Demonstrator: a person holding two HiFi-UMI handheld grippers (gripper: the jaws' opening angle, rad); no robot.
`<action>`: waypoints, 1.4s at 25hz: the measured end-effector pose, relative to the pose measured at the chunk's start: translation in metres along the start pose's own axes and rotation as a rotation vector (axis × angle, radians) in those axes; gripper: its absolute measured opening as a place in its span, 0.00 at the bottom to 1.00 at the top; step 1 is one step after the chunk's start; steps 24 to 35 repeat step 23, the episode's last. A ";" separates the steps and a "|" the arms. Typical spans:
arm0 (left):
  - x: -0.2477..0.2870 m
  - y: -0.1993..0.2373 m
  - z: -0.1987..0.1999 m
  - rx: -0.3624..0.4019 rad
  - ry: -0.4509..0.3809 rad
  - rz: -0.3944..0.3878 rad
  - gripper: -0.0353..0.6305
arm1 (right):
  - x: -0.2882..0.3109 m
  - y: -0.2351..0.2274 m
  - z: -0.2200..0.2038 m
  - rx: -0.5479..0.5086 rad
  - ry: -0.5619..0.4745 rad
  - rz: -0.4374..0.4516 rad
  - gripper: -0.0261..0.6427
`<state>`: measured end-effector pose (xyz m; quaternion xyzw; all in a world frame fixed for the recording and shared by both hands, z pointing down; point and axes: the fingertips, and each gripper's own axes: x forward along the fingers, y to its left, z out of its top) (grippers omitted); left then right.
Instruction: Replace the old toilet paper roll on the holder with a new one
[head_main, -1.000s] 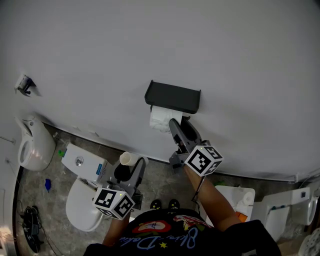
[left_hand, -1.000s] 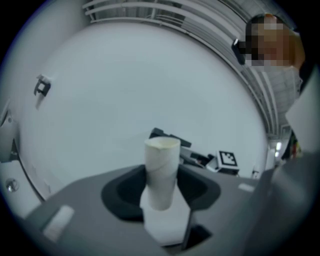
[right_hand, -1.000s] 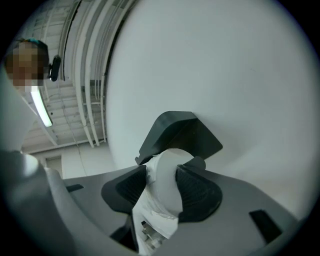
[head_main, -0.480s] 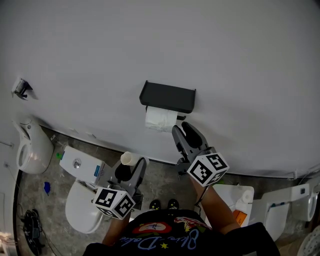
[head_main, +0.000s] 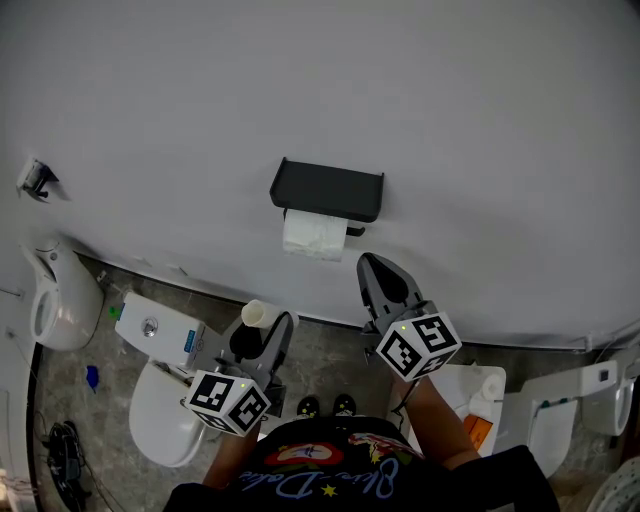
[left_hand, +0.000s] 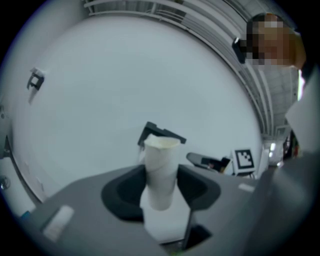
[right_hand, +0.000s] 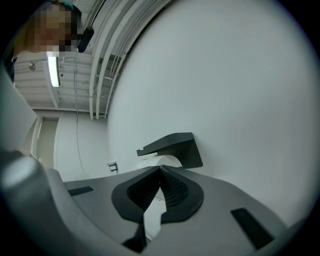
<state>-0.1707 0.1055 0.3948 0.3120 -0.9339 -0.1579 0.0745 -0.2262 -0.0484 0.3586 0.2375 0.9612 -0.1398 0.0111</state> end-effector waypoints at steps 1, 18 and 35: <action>0.000 0.000 0.000 0.000 0.000 0.000 0.34 | 0.000 0.001 0.000 -0.002 -0.001 0.003 0.06; 0.003 -0.001 0.001 0.007 0.003 -0.006 0.34 | 0.000 0.002 -0.001 0.016 0.004 0.005 0.06; 0.007 0.000 0.000 0.003 0.009 -0.006 0.34 | 0.001 0.002 -0.005 0.017 0.018 0.013 0.06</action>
